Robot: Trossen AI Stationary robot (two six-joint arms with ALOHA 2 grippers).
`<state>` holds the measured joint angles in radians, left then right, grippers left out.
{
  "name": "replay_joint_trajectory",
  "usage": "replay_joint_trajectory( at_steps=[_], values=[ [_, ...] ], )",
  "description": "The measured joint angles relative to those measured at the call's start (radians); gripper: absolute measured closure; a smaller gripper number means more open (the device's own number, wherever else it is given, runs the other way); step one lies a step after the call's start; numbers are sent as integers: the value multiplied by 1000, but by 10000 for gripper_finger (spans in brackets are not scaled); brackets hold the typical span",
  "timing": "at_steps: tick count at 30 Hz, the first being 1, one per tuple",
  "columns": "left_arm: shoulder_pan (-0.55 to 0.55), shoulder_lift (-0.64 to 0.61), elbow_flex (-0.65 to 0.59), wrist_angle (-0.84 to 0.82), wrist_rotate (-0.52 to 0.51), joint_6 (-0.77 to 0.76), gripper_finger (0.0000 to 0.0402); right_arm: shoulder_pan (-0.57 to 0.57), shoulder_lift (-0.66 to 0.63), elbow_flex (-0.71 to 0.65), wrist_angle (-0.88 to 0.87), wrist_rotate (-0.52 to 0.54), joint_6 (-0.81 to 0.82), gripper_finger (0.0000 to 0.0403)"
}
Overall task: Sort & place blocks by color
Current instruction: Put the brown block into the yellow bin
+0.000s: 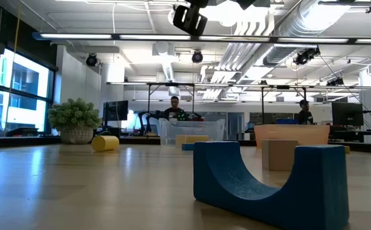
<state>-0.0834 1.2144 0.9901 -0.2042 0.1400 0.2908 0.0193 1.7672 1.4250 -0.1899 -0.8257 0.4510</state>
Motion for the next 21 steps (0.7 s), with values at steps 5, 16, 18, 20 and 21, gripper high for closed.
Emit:
replay_joint_trajectory(
  at_steps=[5,16,18,20,21],
  values=[
    [0,6,0,37,6,-28,272,-14,0,0,1,27,-10,304],
    [-1,27,1,43,13,-53,280,-29,2,0,18,48,-6,304],
    [-2,28,1,41,17,-53,293,-29,2,0,16,48,-7,305],
    [-3,27,1,35,24,-52,313,-30,2,0,18,44,-7,305],
    [-3,27,1,30,25,-49,324,-30,2,0,17,42,-7,305]
  ],
)
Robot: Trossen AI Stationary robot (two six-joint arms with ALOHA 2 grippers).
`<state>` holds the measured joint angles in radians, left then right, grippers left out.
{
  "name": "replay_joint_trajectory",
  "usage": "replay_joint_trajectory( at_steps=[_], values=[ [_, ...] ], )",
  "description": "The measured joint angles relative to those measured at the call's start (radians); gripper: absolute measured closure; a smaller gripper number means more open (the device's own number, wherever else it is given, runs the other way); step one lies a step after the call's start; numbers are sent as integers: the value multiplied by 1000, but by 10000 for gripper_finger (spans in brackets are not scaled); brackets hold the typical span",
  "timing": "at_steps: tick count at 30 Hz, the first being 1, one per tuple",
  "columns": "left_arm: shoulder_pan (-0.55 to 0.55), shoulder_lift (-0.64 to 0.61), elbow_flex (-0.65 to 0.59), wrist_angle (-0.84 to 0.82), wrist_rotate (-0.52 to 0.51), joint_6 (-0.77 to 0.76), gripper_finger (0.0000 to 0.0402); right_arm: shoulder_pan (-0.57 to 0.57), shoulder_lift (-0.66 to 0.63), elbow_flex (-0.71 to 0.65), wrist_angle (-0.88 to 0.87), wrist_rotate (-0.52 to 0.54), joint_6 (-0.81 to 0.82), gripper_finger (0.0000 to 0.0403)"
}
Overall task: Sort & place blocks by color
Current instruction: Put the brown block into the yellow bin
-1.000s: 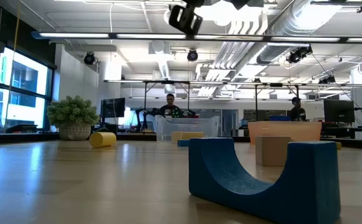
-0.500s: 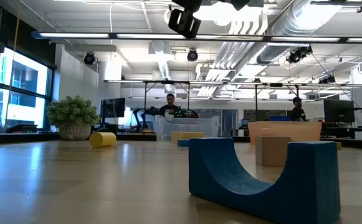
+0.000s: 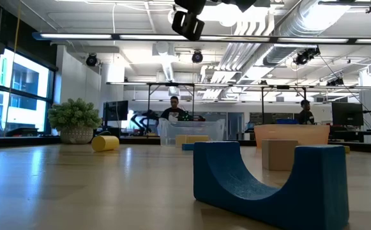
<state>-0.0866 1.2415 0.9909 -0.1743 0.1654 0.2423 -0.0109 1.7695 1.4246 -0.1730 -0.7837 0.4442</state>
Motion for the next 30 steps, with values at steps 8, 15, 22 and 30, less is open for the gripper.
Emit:
replay_joint_trajectory(
  at_steps=[8,15,22,30],
  values=[
    [0,-1,0,-18,-3,18,367,-1,0,-1,-2,6,0,320],
    [-7,-1,1,-51,-17,-43,367,3,0,-1,0,16,4,257],
    [-56,-15,-1,-193,-91,-122,367,10,-4,1,-3,11,56,181],
    [-177,-18,-1,-352,-162,-313,367,10,-12,1,-17,29,49,181]
  ],
)
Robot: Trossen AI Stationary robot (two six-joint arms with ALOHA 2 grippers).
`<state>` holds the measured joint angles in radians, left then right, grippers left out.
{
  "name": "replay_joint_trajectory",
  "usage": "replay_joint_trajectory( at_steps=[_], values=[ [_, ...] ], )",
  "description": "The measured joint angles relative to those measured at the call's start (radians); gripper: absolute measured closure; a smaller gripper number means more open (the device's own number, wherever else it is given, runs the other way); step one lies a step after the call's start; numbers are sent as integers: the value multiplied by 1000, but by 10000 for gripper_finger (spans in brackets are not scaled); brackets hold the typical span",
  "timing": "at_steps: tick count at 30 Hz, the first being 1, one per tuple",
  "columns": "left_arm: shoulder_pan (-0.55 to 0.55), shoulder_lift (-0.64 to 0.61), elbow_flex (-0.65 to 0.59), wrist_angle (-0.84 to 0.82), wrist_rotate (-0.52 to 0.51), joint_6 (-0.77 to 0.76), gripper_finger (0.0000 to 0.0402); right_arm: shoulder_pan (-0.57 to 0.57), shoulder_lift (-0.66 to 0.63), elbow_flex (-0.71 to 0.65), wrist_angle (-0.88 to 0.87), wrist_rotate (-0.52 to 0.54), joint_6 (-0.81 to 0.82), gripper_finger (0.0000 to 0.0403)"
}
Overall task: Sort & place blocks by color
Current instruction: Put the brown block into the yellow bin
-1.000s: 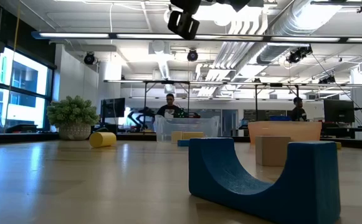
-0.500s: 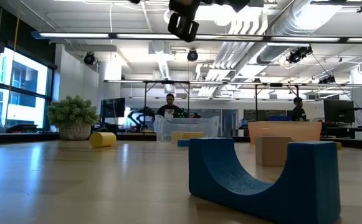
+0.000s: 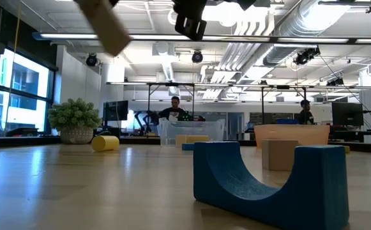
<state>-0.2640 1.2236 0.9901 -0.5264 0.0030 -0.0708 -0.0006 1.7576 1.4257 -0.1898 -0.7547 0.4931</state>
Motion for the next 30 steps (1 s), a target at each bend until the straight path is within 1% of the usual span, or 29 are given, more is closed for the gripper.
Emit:
replay_joint_trajectory(
  at_steps=[3,9,18,25,30],
  values=[
    [-70,0,0,-45,-58,-88,367,0,0,0,-14,0,-16,184],
    [-220,-1,0,-97,-149,-327,367,0,0,0,-88,-1,-72,187],
    [-466,-1,0,-180,-393,-723,366,1,0,0,-169,0,-140,187],
    [-619,-1,0,-232,-442,-1015,367,-3,0,0,-192,0,-162,187],
    [-685,-1,0,-308,-464,-1155,367,-8,0,0,-192,0,-162,187]
  ],
)
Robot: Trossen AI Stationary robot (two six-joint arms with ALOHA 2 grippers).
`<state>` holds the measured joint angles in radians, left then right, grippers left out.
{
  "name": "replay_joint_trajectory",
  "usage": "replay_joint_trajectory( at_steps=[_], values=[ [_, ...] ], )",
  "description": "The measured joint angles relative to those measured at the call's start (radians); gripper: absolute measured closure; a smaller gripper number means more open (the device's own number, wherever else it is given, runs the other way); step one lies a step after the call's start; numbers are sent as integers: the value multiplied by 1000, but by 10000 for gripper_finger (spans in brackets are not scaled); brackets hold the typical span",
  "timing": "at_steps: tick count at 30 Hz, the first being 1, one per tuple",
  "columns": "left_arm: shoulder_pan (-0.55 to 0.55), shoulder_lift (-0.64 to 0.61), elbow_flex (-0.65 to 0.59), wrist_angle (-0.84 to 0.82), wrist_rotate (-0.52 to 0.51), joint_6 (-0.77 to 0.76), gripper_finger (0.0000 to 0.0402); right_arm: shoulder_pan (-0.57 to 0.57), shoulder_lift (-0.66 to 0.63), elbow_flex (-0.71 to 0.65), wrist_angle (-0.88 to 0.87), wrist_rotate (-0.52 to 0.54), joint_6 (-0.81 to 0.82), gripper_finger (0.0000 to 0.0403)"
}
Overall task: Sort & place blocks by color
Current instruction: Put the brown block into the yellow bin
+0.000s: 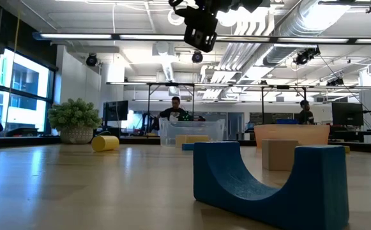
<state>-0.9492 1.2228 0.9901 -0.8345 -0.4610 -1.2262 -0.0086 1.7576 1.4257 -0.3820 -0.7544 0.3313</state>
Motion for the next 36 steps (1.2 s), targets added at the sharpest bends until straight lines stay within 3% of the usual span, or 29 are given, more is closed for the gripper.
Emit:
replay_joint_trajectory(
  at_steps=[8,24,36],
  values=[
    [-39,13,0,-40,2,-111,365,0,0,0,0,0,0,187],
    [-41,179,1,-30,8,-211,361,0,0,0,1,2,-21,187],
    [-21,189,1,-34,23,-240,319,0,0,0,0,3,-19,187]
  ],
)
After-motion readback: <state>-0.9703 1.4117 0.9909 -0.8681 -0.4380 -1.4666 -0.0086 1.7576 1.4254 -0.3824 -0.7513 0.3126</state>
